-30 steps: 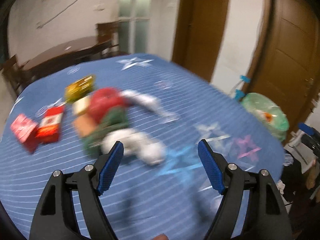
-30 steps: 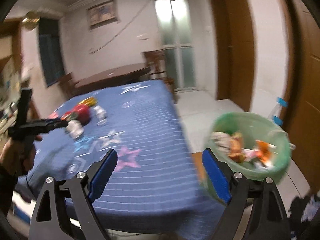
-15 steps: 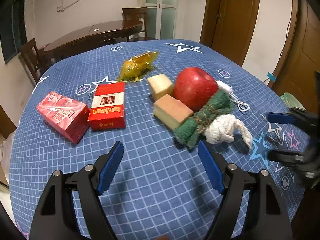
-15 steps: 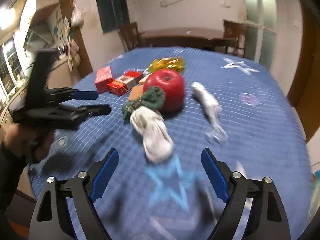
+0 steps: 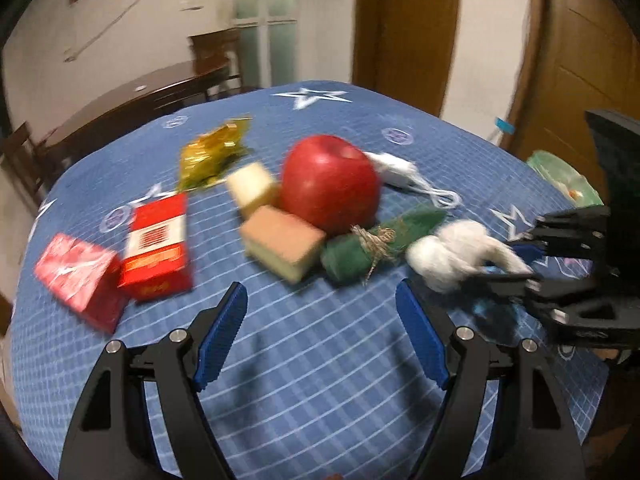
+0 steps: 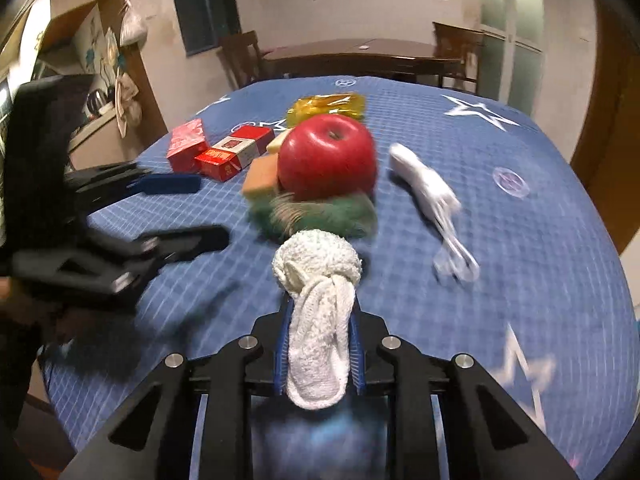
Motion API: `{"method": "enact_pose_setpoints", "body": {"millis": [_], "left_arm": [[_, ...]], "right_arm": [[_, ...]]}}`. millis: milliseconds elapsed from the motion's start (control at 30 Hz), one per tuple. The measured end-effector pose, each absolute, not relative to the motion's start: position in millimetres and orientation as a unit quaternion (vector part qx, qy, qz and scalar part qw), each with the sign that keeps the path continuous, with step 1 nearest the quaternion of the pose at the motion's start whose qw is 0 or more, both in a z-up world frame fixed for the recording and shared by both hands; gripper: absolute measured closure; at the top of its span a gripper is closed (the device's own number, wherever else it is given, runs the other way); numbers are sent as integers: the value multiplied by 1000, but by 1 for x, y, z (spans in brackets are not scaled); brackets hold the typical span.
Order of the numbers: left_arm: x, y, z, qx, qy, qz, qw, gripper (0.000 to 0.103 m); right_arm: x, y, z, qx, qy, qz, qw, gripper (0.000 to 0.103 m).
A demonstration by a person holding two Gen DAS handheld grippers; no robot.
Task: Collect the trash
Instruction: 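Grasp the white cloth with the right tool and lift it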
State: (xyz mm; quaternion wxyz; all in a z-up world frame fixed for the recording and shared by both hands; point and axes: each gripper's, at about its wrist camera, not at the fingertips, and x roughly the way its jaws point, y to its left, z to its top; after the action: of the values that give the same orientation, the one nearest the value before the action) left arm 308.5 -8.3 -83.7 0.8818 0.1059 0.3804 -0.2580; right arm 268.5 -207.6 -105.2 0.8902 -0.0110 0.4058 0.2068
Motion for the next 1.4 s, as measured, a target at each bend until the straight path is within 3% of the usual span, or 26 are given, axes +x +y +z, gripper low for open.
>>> {"method": "enact_pose_setpoints", "body": {"millis": [233,300,367,433,633,700,733,767,967,1400], "left_arm": [[303,-41,-87,139,375,-312,862,32],[304,-48,-90,153,379,-321,854,32],[307,-55,-92,168,381,-326,849,32],[314,-59,-95,173,387,-327,845,32],[324,-63,-100,166,400,-317,844,32],[319,-65,-100,157,413,-348,827,32],[314,-63,-97,137,428,-389,805,35],[310,-62,-94,117,441,-421,784,52],[297,-41,-69,114,395,-407,816,54],[326,-101,-90,324,359,-377,790,54]], "right_arm": [[212,-259,-109,22,407,193,893,75],[205,-268,-107,23,402,187,896,63],[202,-272,-100,26,392,187,900,41],[198,-273,-95,24,385,186,904,37],[210,-272,-104,20,402,192,895,38],[214,-266,-113,16,413,194,890,51],[213,-268,-113,16,412,191,891,58],[209,-270,-110,16,408,188,893,60],[192,-305,-91,28,386,148,910,62],[186,-300,-111,45,406,164,898,60]]}}
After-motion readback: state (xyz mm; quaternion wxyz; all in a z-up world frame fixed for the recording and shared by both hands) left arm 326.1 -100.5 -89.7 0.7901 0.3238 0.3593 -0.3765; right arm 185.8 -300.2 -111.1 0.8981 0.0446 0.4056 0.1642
